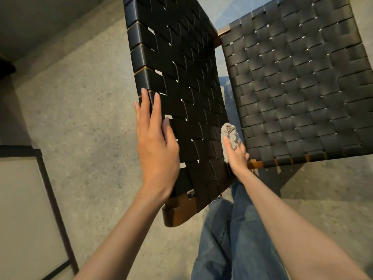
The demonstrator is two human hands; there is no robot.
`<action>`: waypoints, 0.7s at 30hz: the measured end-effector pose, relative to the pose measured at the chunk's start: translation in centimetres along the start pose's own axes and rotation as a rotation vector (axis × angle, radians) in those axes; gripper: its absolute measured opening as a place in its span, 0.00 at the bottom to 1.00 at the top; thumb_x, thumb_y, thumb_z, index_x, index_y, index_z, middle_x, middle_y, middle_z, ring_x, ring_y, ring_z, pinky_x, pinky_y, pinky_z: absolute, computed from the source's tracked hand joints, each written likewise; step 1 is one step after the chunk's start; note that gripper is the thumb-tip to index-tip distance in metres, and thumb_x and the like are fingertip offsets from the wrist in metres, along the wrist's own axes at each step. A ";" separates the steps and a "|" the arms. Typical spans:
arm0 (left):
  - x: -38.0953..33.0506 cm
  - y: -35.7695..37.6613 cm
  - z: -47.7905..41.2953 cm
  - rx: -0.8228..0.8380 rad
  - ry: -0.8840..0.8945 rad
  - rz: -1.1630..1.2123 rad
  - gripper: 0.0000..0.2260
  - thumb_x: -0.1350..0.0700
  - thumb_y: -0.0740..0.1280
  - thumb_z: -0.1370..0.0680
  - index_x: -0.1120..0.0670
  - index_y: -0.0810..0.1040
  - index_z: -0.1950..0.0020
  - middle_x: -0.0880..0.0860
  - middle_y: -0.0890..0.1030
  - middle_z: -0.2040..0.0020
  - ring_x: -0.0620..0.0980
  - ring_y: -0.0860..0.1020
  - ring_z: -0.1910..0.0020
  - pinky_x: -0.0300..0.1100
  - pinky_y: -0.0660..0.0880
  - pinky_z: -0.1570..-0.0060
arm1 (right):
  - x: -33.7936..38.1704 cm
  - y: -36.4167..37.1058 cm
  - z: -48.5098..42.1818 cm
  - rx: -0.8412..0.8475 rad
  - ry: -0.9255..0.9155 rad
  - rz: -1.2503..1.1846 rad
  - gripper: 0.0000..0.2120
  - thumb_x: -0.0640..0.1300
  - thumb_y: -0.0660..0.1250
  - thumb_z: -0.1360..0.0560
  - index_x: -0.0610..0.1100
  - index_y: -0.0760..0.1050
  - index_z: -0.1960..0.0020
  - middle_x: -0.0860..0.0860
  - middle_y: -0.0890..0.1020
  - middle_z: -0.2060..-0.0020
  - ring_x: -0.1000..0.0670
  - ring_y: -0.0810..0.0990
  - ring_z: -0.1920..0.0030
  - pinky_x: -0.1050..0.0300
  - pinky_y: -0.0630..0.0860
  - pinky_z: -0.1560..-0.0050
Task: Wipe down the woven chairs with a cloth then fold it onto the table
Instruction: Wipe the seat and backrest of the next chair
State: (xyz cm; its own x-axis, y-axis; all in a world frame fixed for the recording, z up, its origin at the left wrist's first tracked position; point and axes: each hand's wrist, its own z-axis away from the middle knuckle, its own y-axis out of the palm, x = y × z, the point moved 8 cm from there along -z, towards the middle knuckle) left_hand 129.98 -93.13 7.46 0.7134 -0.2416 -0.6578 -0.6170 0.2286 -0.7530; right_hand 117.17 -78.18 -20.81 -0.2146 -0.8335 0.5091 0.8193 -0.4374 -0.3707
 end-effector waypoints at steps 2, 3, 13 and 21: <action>0.0 0.0 0.0 0.001 -0.002 0.005 0.23 0.61 0.57 0.18 0.51 0.58 0.24 0.45 0.52 0.22 0.43 0.47 0.24 0.30 0.45 0.29 | 0.6 -0.2 1.9 -0.030 -0.009 -0.034 0.36 0.68 0.54 0.25 0.49 0.55 0.24 0.47 0.56 0.25 0.41 0.53 0.27 0.42 0.55 0.28; 0.0 0.0 0.0 0.004 -0.005 0.010 0.23 0.61 0.57 0.18 0.52 0.58 0.24 0.45 0.52 0.22 0.44 0.47 0.23 0.32 0.46 0.28 | 0.9 -0.3 3.2 -0.036 -0.003 -0.084 0.35 0.67 0.57 0.25 0.50 0.56 0.24 0.46 0.57 0.26 0.41 0.56 0.28 0.44 0.60 0.31; 0.1 -0.5 0.1 -0.007 -0.019 0.119 0.20 0.59 0.54 0.17 0.53 0.61 0.25 0.47 0.56 0.23 0.44 0.50 0.24 0.38 0.50 0.26 | 11.0 1.0 19.0 0.165 -0.452 -0.319 0.19 0.70 0.58 0.32 0.82 0.56 0.44 0.61 0.61 0.39 0.60 0.57 0.35 0.67 0.63 0.42; 0.4 -0.5 -0.1 -0.016 -0.025 0.109 0.20 0.58 0.53 0.17 0.52 0.57 0.24 0.45 0.55 0.23 0.41 0.50 0.24 0.39 0.50 0.26 | 6.7 0.2 9.9 0.013 -0.251 -0.208 0.23 0.61 0.62 0.25 0.65 0.57 0.33 0.54 0.60 0.43 0.49 0.62 0.37 0.55 0.64 0.46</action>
State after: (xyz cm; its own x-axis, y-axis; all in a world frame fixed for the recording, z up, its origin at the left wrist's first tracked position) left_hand 130.52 -93.43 7.55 0.6500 -0.1924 -0.7351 -0.6961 0.2373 -0.6776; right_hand 121.17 -80.55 -9.78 -0.2417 -0.6168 0.7491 0.7786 -0.5840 -0.2297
